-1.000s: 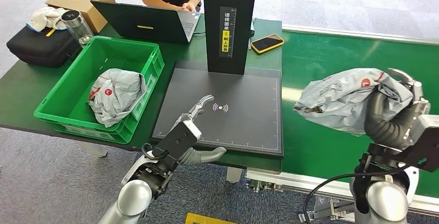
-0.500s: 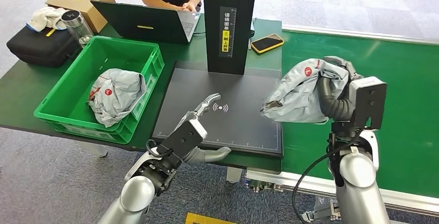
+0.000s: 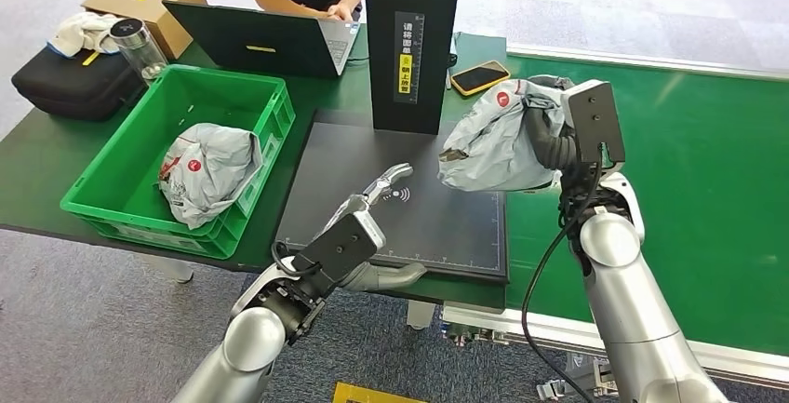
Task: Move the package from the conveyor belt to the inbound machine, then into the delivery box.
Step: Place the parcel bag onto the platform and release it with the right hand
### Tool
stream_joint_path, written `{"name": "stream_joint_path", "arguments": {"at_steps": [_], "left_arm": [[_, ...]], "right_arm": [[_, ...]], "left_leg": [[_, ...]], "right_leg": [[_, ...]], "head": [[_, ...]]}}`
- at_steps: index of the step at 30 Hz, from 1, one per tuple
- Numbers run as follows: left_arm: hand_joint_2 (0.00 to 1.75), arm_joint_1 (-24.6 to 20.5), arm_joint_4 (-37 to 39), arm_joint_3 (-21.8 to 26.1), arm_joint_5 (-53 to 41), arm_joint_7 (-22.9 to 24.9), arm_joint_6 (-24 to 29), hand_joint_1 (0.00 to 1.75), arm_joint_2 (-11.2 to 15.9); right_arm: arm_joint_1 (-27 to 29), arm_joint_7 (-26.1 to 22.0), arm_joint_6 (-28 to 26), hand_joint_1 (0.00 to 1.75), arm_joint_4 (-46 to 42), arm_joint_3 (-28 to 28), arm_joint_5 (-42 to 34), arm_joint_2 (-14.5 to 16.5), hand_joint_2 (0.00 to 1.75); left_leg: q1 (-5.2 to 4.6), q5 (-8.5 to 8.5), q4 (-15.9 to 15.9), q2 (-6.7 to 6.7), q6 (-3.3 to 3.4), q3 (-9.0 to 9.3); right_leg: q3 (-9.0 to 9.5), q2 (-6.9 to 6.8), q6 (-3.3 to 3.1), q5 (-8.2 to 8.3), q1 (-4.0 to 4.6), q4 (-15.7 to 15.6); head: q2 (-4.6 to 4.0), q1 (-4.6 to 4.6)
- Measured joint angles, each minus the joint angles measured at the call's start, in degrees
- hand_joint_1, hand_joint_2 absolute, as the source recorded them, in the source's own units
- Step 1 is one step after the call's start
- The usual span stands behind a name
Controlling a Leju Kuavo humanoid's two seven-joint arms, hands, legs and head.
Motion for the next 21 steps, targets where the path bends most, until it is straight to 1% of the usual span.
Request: {"name": "stream_joint_path", "arguments": {"at_steps": [7,14,21], "left_arm": [[1.75,-0.44,0.18,-0.6,0.58,0.05,-0.05,0.0,0.04],[1.75,-0.55,0.31,-1.26,1.23,-0.29,0.43,0.0,0.22],[1.75,-0.8,0.88,-1.68,1.81,-0.41,0.85,0.0,0.33]], "right_arm": [[-3.81,0.07,1.03,1.75,5.01,4.55,-0.97,1.18,1.75],[-6.27,-0.03,2.97,1.75,7.95,8.5,-3.13,3.23,1.75],[-8.68,-0.08,3.75,1.75,9.96,11.98,-4.63,5.08,1.75]], "left_leg": [[0.0,0.0,0.0,0.01,0.0,-0.02],[0.01,0.0,0.0,0.01,0.0,-0.04],[0.0,0.01,0.0,0.01,-0.01,-0.04]], "right_leg": [[-0.02,0.0,0.0,0.0,0.0,0.01],[-0.06,0.0,0.0,0.0,0.0,0.05],[-0.06,0.0,0.0,0.0,0.0,0.05]], "head": [[0.01,0.01],[0.01,0.01],[0.0,0.01]]}}
